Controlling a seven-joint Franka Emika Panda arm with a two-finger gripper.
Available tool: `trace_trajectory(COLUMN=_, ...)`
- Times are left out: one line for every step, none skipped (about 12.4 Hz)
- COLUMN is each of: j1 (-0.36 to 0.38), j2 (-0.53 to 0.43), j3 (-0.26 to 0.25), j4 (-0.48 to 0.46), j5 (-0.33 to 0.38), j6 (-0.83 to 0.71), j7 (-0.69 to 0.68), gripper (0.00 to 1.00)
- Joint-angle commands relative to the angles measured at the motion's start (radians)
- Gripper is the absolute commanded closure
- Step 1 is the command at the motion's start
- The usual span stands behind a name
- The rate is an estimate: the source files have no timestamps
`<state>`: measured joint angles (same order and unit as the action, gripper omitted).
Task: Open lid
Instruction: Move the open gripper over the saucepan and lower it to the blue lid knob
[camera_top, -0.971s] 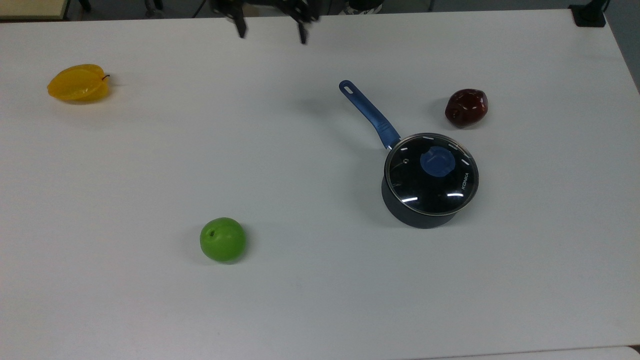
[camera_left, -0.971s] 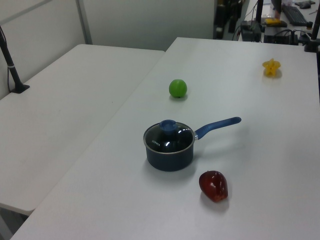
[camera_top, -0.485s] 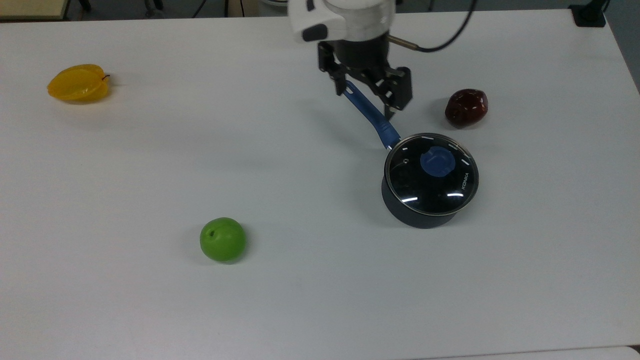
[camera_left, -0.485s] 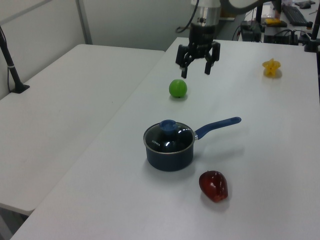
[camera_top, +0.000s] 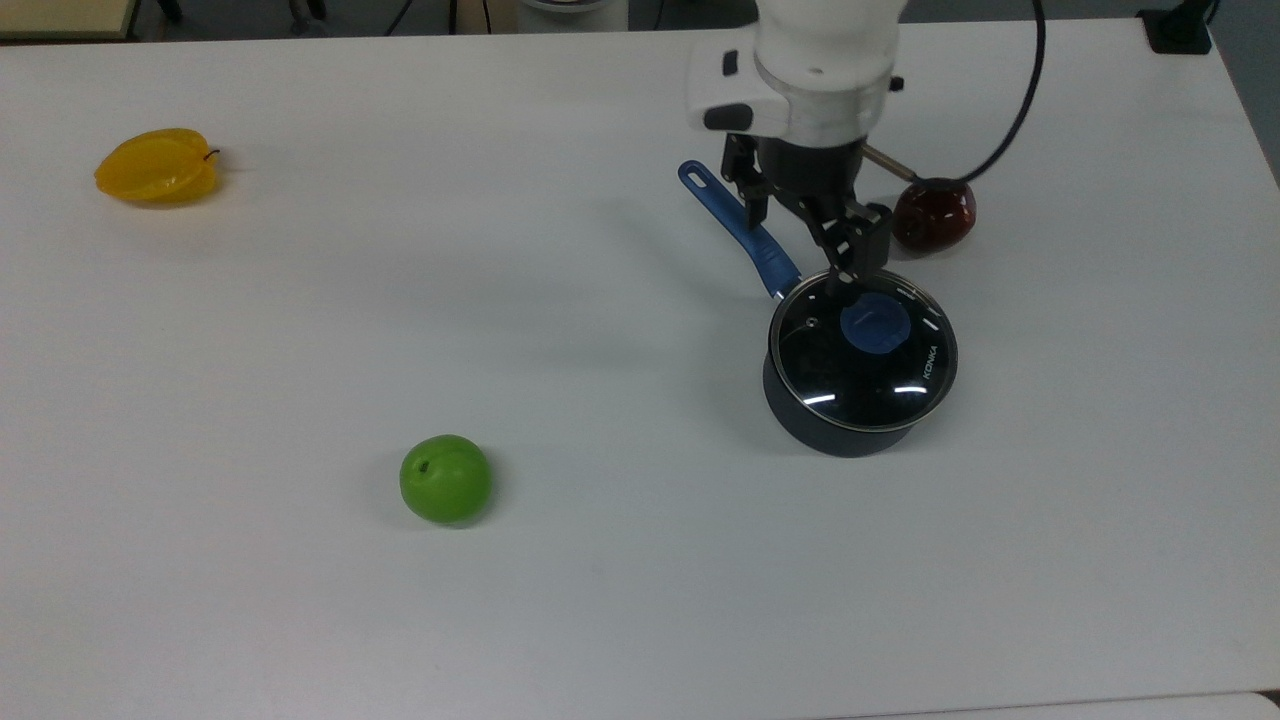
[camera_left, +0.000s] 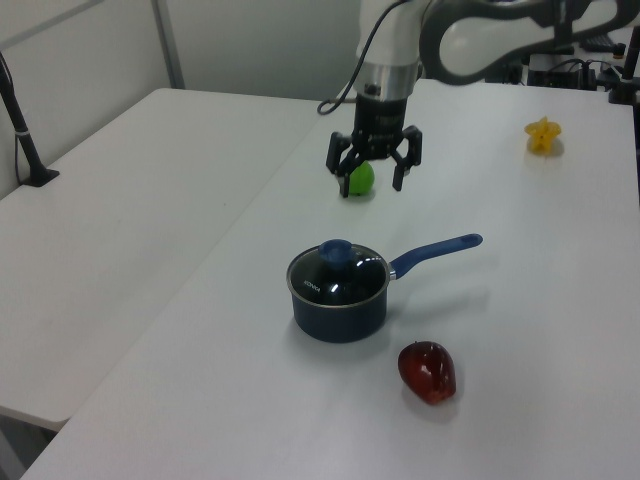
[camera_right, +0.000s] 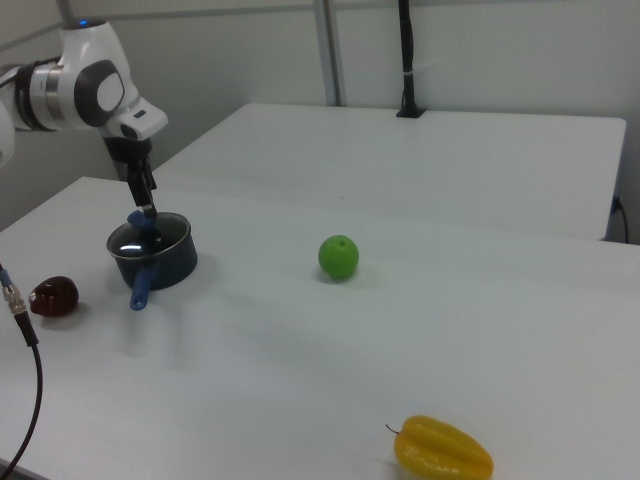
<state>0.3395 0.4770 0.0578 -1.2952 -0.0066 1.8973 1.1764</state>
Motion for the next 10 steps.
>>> trace_trajectory(j1=0.035, j2=0.072, j3=0.004, j4=0.051, j5=-0.035, j6=0.043, j7=0.049, gripper=0.00)
trace_trajectory(j1=0.038, j2=0.092, j3=0.007, j4=0.054, j5=-0.035, j6=0.051, j7=0.051, gripper=0.00)
trace_trajectory(j1=0.041, j2=0.110, j3=0.022, j4=0.074, j5=-0.036, j6=0.054, j7=0.052, gripper=0.00)
trace_trajectory(j1=0.042, j2=0.129, j3=0.022, j4=0.086, j5=-0.036, j6=0.057, j7=0.057, gripper=0.00)
trace_trajectory(j1=0.049, j2=0.143, j3=0.022, j4=0.100, j5=-0.041, j6=0.058, j7=0.058, gripper=0.00)
trace_trajectory(j1=0.056, j2=0.149, j3=0.022, j4=0.112, j5=-0.046, j6=0.060, j7=0.058, gripper=0.00)
trace_trajectory(j1=0.058, j2=0.150, j3=0.022, j4=0.112, j5=-0.046, j6=0.066, j7=0.060, gripper=0.01)
trace_trajectory(j1=0.058, j2=0.152, j3=0.023, j4=0.112, j5=-0.046, j6=0.072, j7=0.080, gripper=0.03)
trace_trajectory(j1=0.058, j2=0.161, j3=0.023, j4=0.112, j5=-0.053, j6=0.092, j7=0.087, gripper=0.03)
trace_trajectory(j1=0.058, j2=0.166, j3=0.028, j4=0.112, j5=-0.068, j6=0.097, j7=0.089, gripper=0.03)
